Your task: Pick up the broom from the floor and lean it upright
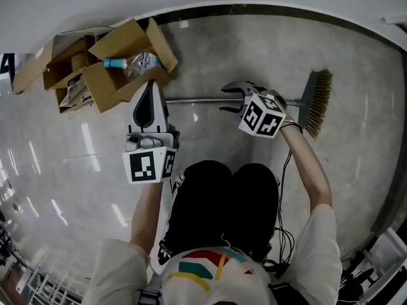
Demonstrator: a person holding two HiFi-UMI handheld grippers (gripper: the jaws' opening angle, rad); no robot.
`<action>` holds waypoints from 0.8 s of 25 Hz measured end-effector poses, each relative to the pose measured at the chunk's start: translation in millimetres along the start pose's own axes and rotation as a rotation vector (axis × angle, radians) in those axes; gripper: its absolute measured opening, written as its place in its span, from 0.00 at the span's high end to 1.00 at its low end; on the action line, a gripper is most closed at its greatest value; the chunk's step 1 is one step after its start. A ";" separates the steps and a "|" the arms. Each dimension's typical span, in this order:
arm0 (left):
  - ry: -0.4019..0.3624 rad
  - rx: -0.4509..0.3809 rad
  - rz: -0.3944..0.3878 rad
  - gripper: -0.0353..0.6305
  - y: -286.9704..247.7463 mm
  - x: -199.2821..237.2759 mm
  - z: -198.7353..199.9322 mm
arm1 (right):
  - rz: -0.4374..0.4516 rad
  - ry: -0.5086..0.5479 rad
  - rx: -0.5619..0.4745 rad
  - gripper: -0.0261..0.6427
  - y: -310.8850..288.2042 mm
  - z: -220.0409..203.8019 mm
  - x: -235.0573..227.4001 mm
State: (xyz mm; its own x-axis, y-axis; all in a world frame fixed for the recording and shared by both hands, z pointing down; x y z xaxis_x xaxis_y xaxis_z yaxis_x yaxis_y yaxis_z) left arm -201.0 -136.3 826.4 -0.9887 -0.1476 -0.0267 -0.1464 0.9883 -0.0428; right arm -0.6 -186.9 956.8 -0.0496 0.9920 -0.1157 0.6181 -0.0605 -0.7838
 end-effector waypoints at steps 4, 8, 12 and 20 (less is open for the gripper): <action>-0.001 0.024 0.029 0.88 9.8 7.4 -44.3 | 0.064 0.050 0.124 0.64 -66.7 -36.9 -4.3; 0.002 0.038 0.045 0.88 16.1 11.3 -63.7 | 0.086 0.092 0.215 0.64 -96.8 -51.5 -7.9; -0.001 0.039 0.051 0.88 14.1 9.2 -67.8 | 0.100 0.146 0.298 0.64 -110.3 -61.6 -5.1; 0.009 0.023 0.040 0.88 11.3 -4.4 -64.9 | 0.062 0.157 0.391 0.68 -116.6 -61.1 -0.8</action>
State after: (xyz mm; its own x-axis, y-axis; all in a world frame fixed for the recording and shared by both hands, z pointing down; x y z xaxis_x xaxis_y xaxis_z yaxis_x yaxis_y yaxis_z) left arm -200.4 -121.9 890.9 -0.9940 -0.1079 -0.0198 -0.1064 0.9922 -0.0647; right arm -24.6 -173.9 1085.6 0.1175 0.9881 -0.0995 0.2705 -0.1283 -0.9541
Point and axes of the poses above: the fingertips, and each gripper's own axes: y backward along the fingers, x to its left, z out of its top, the point moved 8 cm from there along y, backward along the fingers, and after that the axes turned 9 degrees about -y, right-handed, at the moved point
